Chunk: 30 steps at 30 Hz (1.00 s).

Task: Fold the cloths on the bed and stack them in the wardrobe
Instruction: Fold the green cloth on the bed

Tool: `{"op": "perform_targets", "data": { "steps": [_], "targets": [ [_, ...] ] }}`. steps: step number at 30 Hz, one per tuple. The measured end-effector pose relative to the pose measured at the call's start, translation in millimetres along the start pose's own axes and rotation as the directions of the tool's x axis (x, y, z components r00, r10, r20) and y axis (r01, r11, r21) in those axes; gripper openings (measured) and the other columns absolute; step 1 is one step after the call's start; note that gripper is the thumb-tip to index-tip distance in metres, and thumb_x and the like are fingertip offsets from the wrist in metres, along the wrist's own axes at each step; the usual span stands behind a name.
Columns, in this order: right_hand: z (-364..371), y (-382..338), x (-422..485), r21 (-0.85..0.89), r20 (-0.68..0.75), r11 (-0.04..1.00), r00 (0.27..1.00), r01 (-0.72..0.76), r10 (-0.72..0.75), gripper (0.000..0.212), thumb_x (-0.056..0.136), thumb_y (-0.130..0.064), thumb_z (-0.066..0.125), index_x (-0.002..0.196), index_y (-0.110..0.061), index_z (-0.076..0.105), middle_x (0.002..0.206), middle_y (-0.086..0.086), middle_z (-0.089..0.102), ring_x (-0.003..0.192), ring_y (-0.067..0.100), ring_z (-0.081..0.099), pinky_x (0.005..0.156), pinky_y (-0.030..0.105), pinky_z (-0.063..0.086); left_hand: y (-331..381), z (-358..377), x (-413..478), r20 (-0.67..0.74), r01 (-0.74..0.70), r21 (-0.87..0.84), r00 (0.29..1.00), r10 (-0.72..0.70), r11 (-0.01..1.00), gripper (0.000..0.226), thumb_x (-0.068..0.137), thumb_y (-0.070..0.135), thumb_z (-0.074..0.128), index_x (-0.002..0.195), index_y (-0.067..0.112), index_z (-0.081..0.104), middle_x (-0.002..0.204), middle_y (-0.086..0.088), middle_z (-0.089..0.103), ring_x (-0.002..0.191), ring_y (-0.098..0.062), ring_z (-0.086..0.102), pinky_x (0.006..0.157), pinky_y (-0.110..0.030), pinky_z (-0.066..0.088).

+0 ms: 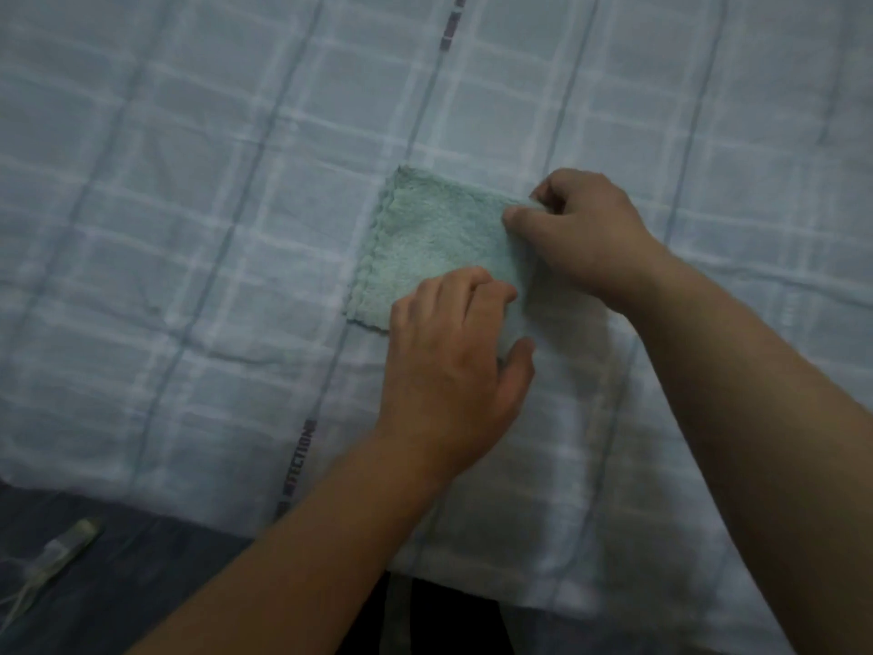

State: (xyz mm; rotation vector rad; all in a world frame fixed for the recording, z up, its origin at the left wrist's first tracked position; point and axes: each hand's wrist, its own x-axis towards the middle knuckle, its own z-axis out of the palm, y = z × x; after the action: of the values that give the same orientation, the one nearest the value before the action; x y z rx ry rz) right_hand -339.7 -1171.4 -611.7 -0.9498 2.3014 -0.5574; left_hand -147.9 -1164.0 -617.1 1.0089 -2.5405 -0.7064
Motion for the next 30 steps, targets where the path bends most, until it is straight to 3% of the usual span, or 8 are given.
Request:
{"op": "perform_targets", "data": {
  "steps": [6,10,13,17,21,25,27,30],
  "targets": [
    [-21,13,-9,0.182,0.104,0.983,0.994,0.007,-0.027,0.016,0.089,-0.031,0.074,0.098,-0.021,0.064,0.077,0.002,0.064,0.064,0.016,0.055,0.060,0.027,0.044,10,23,1,0.052,0.142,0.113,0.988,-0.149,0.983,0.056,0.077,0.059,0.073,0.115,0.020,0.060,0.114,-0.003,0.061,0.104,-0.029,0.055,0.085,-0.044,0.039],
    [-35,36,-31,0.358,0.138,0.933,0.985,0.044,-0.099,0.038,0.096,-0.016,0.067,0.126,-0.039,0.066,0.065,0.008,0.050,0.055,0.015,0.047,0.056,0.026,0.044,13,29,1,0.039,0.096,0.108,0.994,-0.100,0.990,0.046,0.074,0.040,0.079,0.112,0.020,0.060,0.112,-0.003,0.061,0.104,-0.030,0.055,0.087,-0.043,0.038],
    [-41,59,-54,0.353,0.068,0.931,0.990,0.090,-0.122,0.039,0.099,-0.010,0.061,0.126,-0.039,0.066,0.066,-0.002,0.057,0.054,0.010,0.051,0.057,0.016,0.047,6,28,0,0.017,0.017,0.057,1.000,-0.018,0.998,0.039,0.070,0.021,0.071,0.108,0.018,0.064,0.110,-0.005,0.064,0.101,-0.033,0.057,0.085,-0.042,0.038],
    [-43,82,-87,0.278,0.138,0.959,0.985,0.065,-0.106,0.031,0.098,-0.004,0.060,0.111,-0.028,0.075,0.064,-0.031,0.064,0.064,-0.013,0.057,0.067,0.000,0.038,-7,19,2,0.009,-0.071,-0.039,0.997,0.071,0.997,0.033,0.070,0.011,0.064,0.102,0.015,0.069,0.104,-0.004,0.069,0.098,-0.032,0.061,0.083,-0.044,0.044],
    [-43,85,-99,0.334,0.175,0.943,0.982,0.012,-0.075,0.033,0.092,-0.007,0.069,0.107,-0.036,0.073,0.072,-0.007,0.067,0.060,-0.004,0.053,0.060,0.007,0.041,-15,11,7,0.080,-0.112,-0.119,0.989,0.122,0.987,0.035,0.073,0.013,0.056,0.105,0.012,0.071,0.106,-0.004,0.071,0.101,-0.031,0.064,0.088,-0.044,0.047],
    [-45,84,-98,0.257,0.259,0.966,0.963,0.007,-0.076,0.047,0.083,-0.002,0.076,0.120,-0.031,0.071,0.079,-0.010,0.067,0.062,-0.001,0.057,0.063,0.009,0.045,-27,6,14,0.091,-0.085,-0.169,0.991,0.102,0.982,0.031,0.081,0.017,0.060,0.110,0.014,0.072,0.107,0.003,0.072,0.100,-0.025,0.066,0.092,-0.041,0.047],
    [-45,84,-95,0.193,0.259,0.981,0.962,0.033,-0.083,0.043,0.082,-0.006,0.078,0.117,-0.030,0.071,0.079,-0.012,0.065,0.064,-0.003,0.057,0.065,0.007,0.044,-28,5,16,0.058,-0.024,-0.213,0.998,0.037,0.977,0.028,0.085,0.017,0.063,0.112,0.015,0.072,0.105,0.009,0.070,0.097,-0.023,0.069,0.091,-0.048,0.052],
    [-44,81,-91,0.201,0.186,0.978,0.978,0.059,-0.097,0.026,0.085,-0.010,0.076,0.106,-0.025,0.074,0.078,-0.011,0.064,0.065,-0.004,0.056,0.064,0.008,0.041,-26,5,17,0.024,0.089,-0.300,0.996,-0.085,0.950,0.024,0.090,0.019,0.064,0.113,0.021,0.070,0.100,0.016,0.071,0.092,-0.012,0.071,0.085,-0.040,0.056]
  ]
}}
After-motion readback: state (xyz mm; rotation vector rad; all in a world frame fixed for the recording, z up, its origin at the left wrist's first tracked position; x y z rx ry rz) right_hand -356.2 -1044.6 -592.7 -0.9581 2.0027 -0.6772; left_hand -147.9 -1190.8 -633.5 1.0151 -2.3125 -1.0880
